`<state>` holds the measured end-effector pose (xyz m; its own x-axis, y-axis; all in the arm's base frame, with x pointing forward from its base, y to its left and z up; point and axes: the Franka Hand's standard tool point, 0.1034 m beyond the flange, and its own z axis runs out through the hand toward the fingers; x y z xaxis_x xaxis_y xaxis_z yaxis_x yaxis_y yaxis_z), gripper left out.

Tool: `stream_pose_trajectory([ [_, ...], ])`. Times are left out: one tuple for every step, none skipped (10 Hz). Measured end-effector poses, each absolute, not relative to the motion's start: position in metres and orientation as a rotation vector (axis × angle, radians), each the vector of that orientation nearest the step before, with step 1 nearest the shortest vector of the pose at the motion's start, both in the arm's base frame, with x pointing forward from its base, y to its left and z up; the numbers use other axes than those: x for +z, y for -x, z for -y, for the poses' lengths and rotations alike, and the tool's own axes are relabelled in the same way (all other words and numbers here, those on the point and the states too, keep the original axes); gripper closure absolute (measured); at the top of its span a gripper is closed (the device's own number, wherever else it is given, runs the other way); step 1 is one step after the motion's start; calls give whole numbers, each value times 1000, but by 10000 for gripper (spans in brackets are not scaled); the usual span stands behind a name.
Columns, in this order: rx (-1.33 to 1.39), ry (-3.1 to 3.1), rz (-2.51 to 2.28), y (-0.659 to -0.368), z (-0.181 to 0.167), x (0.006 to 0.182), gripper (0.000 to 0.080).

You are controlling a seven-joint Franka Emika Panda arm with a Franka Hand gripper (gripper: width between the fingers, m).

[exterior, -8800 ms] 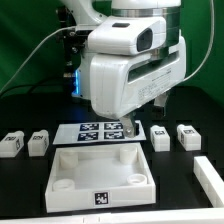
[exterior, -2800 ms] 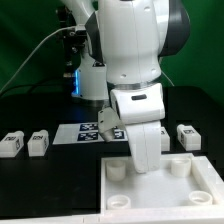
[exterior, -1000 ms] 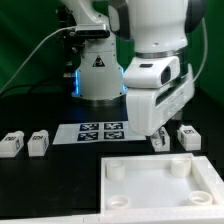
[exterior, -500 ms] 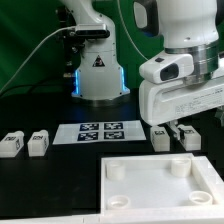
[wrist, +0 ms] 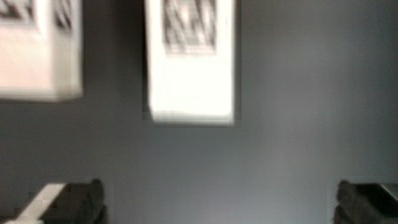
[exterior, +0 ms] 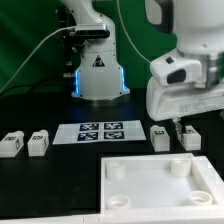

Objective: Assemble one leg

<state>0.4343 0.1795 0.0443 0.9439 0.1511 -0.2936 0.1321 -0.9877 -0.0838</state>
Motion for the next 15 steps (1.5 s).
stream_pose_trajectory([
  [613,3009,293,-433,-176,35,151],
  [796,2976,284,-429,-175,36,151],
  [945,2938,289,-429,-176,38,151],
  [1082,2895,293,-428,-176,37,151],
  [1191,2855,296,-426,-176,36,151],
  [1348,2792,304,-421,-175,37,151],
  [1366,2804,255,-424,-179,30,151],
  [1376,2803,269,-420,-181,29,151],
  [1382,2802,273,-417,-182,28,151],
  [1376,2801,271,-415,-182,25,151],
  [1379,2801,275,-411,-182,22,151],
  [1379,2802,282,-407,-184,19,151],
  [1381,2803,281,-402,-184,14,151],
  [1386,2802,284,-399,-185,11,151],
  [1390,2802,295,-397,-188,10,151],
])
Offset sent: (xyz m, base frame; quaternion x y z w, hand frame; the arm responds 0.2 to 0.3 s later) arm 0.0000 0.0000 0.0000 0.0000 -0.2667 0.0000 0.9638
